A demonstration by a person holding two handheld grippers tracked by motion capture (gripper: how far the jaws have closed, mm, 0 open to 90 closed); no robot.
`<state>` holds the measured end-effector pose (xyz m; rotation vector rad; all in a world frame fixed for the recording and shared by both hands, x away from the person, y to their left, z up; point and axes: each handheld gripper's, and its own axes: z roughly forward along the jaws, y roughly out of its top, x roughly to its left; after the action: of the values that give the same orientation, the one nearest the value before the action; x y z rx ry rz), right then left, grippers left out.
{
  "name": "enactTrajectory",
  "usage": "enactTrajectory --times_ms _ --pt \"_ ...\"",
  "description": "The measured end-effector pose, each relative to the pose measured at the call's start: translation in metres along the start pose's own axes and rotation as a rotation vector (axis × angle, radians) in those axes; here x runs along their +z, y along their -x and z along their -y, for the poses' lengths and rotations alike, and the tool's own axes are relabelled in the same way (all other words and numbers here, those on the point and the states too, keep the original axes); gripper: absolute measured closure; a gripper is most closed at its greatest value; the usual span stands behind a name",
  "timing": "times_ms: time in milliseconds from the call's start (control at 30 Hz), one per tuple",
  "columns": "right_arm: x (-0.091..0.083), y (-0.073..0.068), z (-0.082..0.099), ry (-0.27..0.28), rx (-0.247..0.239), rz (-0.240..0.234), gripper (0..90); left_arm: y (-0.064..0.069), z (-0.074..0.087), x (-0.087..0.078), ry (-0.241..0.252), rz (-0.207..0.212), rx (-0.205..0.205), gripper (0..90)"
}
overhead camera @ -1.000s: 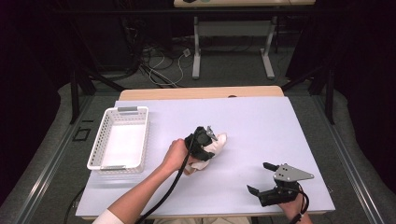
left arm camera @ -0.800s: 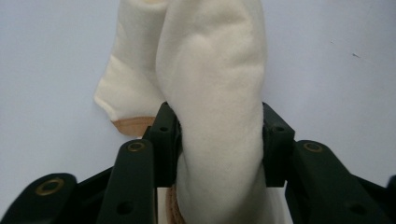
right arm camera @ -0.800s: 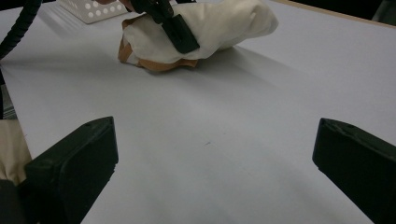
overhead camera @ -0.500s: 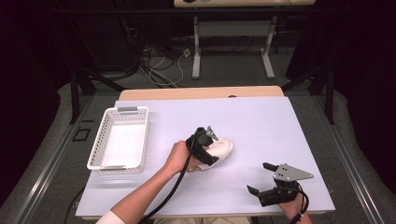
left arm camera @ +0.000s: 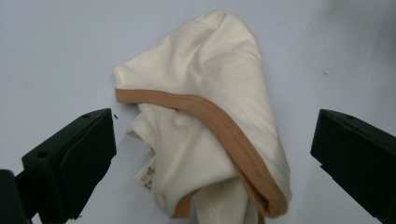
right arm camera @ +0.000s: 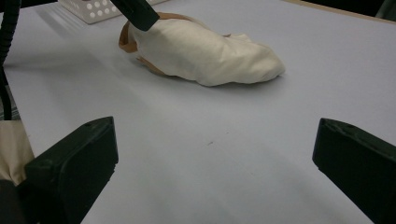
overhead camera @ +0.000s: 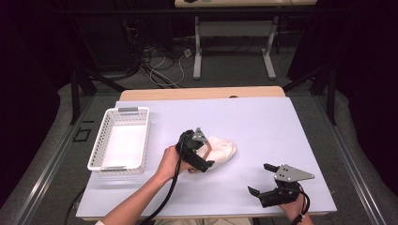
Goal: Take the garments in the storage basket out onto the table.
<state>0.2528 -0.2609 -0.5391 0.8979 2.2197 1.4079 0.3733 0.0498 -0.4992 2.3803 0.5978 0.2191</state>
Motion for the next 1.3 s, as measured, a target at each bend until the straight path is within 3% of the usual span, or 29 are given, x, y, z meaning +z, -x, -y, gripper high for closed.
enactTrajectory --times_ms 533,867,1300 --pt "0.0 -0.001 -0.001 -0.005 0.011 0.001 0.0 -0.001 0.048 -0.02 0.115 -0.045 -0.088 0.0" --pt "0.0 -0.002 -0.004 0.005 0.038 -0.001 0.0 0.007 0.058 -0.026 0.157 -0.062 -0.08 0.2" --pt "0.012 -0.001 -0.015 -0.019 0.086 0.009 0.0 0.01 0.066 -0.029 0.168 -0.069 -0.081 0.2"
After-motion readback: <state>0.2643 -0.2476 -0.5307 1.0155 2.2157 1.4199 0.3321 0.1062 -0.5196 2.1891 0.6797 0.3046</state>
